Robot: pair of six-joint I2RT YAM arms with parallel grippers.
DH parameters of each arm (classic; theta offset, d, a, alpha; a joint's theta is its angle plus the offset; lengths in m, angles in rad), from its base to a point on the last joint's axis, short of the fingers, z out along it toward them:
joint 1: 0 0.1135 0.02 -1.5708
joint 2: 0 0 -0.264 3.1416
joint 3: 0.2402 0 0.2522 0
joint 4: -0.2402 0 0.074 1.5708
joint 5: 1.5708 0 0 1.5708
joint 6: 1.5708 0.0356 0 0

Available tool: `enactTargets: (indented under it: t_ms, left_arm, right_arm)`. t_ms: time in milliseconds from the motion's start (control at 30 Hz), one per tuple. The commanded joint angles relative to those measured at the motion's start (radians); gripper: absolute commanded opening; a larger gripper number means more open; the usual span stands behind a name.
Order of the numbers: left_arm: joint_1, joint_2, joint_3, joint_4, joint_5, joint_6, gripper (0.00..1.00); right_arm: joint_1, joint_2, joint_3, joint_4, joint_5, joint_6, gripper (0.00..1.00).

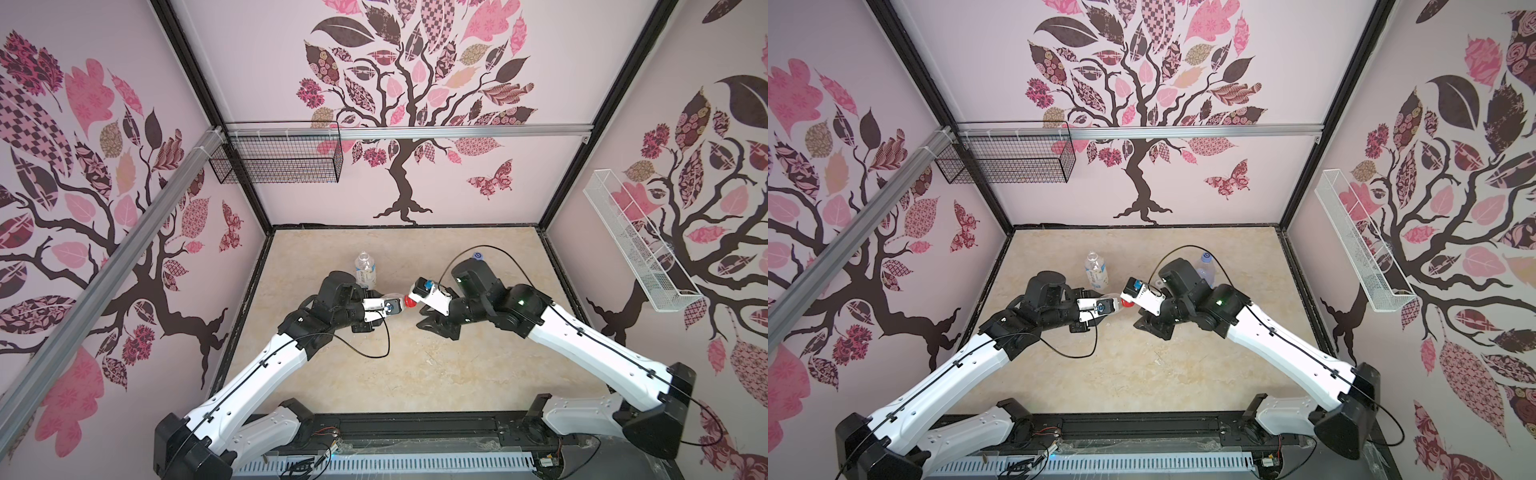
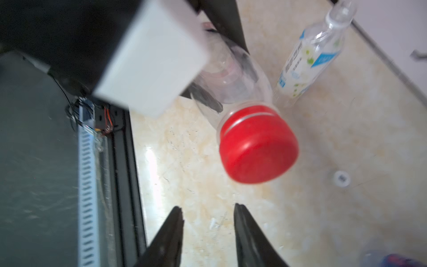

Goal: Screw on the bottle caps
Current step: Screw the bottle cap onto the plastic bottle.

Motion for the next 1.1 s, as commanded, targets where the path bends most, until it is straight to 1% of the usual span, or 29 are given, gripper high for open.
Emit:
enactTargets:
  t_ms: [0, 100, 233, 400, 467, 567, 700, 800, 900, 967, 1000, 1067]
  left_arm:
    - [0.003, 0.013, 0.039, -0.081, 0.088, 0.026, 0.44]
    - [0.003, 0.022, 0.053, -0.086, 0.145, 0.021, 0.44]
    - [0.002, 0.032, 0.07, -0.098, 0.186, 0.014, 0.44]
    - [0.0, 0.033, 0.071, -0.11, 0.189, 0.01, 0.44]
    - [0.001, 0.03, 0.07, -0.111, 0.191, 0.007, 0.44]
    - [0.001, 0.033, 0.066, -0.111, 0.194, 0.0, 0.44]
    - [0.0, 0.036, 0.063, -0.107, 0.202, -0.006, 0.44]
    - [0.001, 0.039, 0.066, -0.105, 0.205, -0.005, 0.44]
    - [0.0, 0.04, 0.071, -0.104, 0.213, -0.004, 0.44]
    - [-0.001, 0.028, 0.07, -0.088, 0.225, -0.014, 0.44]
    - [-0.001, 0.02, 0.069, -0.072, 0.224, -0.018, 0.44]
    - [-0.009, -0.006, 0.052, -0.01, 0.212, -0.032, 0.44]
  right_arm:
    - [0.005, -0.062, -0.004, 0.041, 0.075, -0.293, 0.55]
    - [0.005, -0.051, 0.014, 0.055, 0.051, -0.416, 0.56]
    - [0.027, -0.021, 0.015, 0.14, 0.04, -0.538, 0.57]
    - [0.034, 0.021, 0.057, 0.14, -0.019, -0.614, 0.55]
    - [0.035, 0.03, 0.068, 0.125, -0.036, -0.644, 0.54]
    - [0.038, 0.038, 0.087, 0.098, -0.058, -0.653, 0.5]
    - [0.04, 0.054, 0.11, 0.049, -0.081, -0.674, 0.41]
    - [0.04, 0.069, 0.122, 0.027, -0.089, -0.67, 0.28]
    - [0.04, 0.096, 0.136, 0.011, -0.077, -0.628, 0.15]
    - [0.041, 0.112, 0.142, 0.018, -0.05, -0.569, 0.04]
    - [0.04, 0.117, 0.142, 0.034, -0.034, -0.522, 0.0]
    - [0.035, 0.131, 0.141, 0.08, -0.006, -0.372, 0.0]
